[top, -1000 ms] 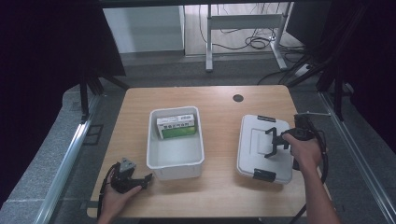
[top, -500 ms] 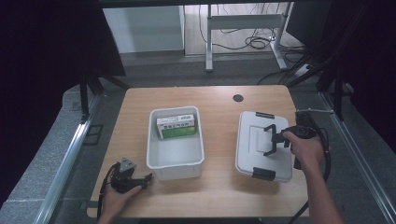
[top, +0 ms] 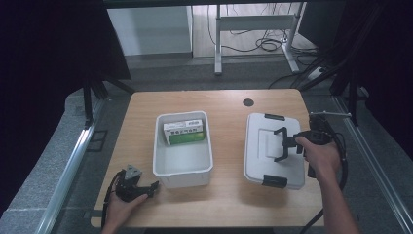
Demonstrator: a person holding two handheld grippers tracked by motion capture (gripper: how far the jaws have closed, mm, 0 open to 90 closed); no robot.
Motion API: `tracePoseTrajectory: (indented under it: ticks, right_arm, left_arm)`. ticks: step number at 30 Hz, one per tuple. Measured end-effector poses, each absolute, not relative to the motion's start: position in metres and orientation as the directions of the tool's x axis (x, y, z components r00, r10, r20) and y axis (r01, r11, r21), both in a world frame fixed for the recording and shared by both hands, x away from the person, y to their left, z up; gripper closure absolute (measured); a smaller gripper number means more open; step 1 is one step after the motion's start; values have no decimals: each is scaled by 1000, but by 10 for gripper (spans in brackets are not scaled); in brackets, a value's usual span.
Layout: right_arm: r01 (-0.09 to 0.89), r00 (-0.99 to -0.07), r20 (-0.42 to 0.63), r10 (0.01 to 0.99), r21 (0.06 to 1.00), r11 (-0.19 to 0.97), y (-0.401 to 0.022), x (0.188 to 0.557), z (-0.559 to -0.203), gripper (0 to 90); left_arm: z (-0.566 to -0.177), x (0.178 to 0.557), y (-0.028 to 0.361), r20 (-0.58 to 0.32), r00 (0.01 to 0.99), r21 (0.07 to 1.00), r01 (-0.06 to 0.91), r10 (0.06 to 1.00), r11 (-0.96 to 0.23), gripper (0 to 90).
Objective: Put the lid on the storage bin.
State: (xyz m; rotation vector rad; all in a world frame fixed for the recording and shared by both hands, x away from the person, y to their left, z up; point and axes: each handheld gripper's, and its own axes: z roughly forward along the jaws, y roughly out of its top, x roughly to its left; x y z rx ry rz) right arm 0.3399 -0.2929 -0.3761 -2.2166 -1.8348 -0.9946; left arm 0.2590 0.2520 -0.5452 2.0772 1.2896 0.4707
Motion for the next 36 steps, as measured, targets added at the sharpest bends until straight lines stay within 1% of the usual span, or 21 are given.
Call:
tracePoseTrajectory:
  ticks: [16,23,36]
  right_arm:
    - [908,-26,544,838,364,-208,-266,341,-355,853]
    - [909,-60,542,838,377,-179,-247,344,-343,854]
    - [919,-106,544,832,373,-127,-210,351,-328,853]
  left_arm:
    - [-545,261,252,-30,462,681,659,887,-320,117]
    - [-545,261,252,-32,462,680,660,886,-320,117]
    - [-545,262,252,-30,463,679,660,886,-322,117]
